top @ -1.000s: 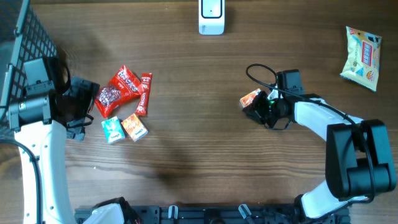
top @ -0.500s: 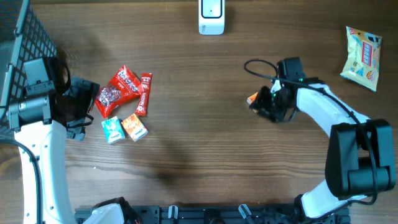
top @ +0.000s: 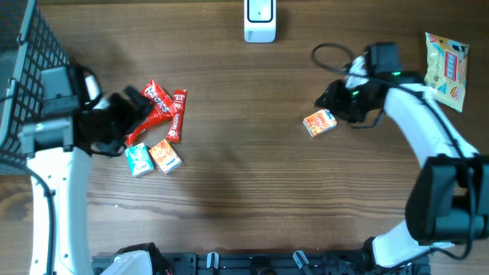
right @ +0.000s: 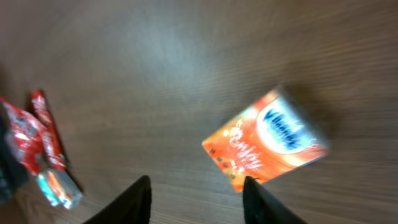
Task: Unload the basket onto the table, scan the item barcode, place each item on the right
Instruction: 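Reach the left gripper toward the orange Kleenex pack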
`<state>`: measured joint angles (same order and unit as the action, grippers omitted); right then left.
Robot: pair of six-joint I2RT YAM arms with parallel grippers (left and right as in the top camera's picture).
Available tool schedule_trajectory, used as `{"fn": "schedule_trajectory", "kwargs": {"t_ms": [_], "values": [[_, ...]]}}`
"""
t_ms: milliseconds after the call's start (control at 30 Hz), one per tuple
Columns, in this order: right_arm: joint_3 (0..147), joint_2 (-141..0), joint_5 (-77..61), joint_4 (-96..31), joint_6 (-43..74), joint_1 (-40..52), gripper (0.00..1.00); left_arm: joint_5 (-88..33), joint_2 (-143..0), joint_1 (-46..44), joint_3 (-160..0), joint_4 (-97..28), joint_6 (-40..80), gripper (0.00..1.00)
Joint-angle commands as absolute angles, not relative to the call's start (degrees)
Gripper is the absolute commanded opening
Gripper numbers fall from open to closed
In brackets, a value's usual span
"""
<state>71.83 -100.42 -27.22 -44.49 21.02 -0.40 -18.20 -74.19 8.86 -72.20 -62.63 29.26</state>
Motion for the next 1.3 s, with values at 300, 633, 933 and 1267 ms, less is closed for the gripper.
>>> {"fn": "schedule_trajectory", "kwargs": {"t_ms": [300,633,933,1267], "values": [[76.47,-92.77,-32.73,-50.92,11.55,-6.35,0.61,-28.71,-88.25,-20.08,-81.62,-61.49,13.98,1.00],[76.47,-92.77,-33.15,-53.41,10.50,-6.35,0.62,-25.98,-110.50,-28.34,-111.61,-69.14,4.45,1.00],[76.51,-91.81,-38.15,-55.64,9.17,-10.52,0.66,-43.86,-123.68,-27.42,-112.79,-53.39,12.19,1.00],[76.51,-91.48,-28.95,-55.99,13.47,-26.59,0.59,-45.58,-131.26,-30.59,-112.77,-45.28,14.17,1.00]]}}
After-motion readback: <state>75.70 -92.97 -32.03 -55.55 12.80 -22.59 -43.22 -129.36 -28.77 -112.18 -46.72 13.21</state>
